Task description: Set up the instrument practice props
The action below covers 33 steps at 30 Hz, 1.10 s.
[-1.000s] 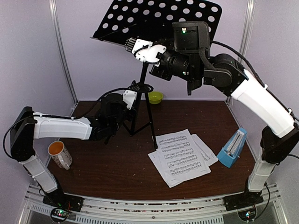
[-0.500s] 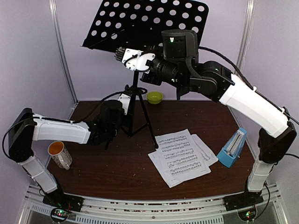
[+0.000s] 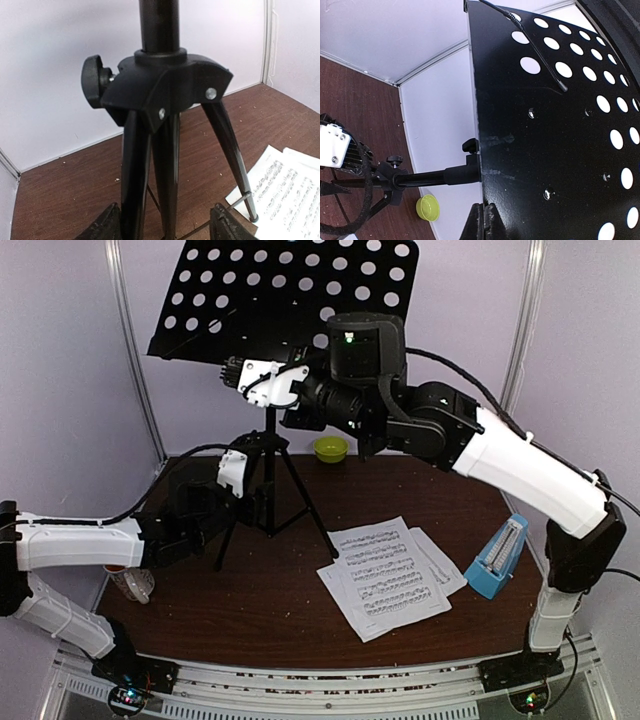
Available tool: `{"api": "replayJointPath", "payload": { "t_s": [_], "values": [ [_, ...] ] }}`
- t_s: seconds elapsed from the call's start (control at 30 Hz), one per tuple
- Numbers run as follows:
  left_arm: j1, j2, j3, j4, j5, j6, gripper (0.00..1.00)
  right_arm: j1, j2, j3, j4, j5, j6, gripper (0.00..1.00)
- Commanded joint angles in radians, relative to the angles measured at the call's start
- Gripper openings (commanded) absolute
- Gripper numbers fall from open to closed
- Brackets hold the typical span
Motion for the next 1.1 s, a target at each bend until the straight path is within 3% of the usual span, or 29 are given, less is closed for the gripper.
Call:
{"api": "replayJointPath", "payload": {
  "t_s": [0.0, 0.27, 0.57, 0.7, 0.83, 0.97, 1.07],
  "values": [
    [0.011, -0.069, -0.075, -0.002, 0.109, -0.061, 0.6, 0.034, -0.006, 0.029, 0.318, -0.046, 0.063, 0.0],
    [0.071, -0.104, -0.111, -0.067, 0.121, -0.07, 0.41, 0.055, 0.025, 0.033, 0.338, -0.032, 0.048, 0.0],
    [0.113, -0.108, -0.097, -0.082, 0.136, -0.044, 0.33, 0.075, 0.053, 0.014, 0.387, -0.018, 0.036, 0.01],
    [0.116, -0.119, -0.096, -0.102, 0.137, -0.026, 0.31, 0.076, 0.065, 0.018, 0.423, -0.013, 0.031, 0.1],
    [0.137, -0.111, -0.087, -0.138, 0.151, -0.022, 0.2, 0.075, 0.075, 0.023, 0.447, -0.021, 0.031, 0.28],
    [0.151, -0.109, -0.092, -0.136, 0.174, -0.022, 0.08, 0.077, 0.079, 0.026, 0.446, -0.026, 0.035, 0.32],
    [0.156, -0.107, -0.099, -0.131, 0.18, -0.022, 0.05, 0.078, 0.076, 0.018, 0.44, -0.026, 0.035, 0.35]
  ]
}}
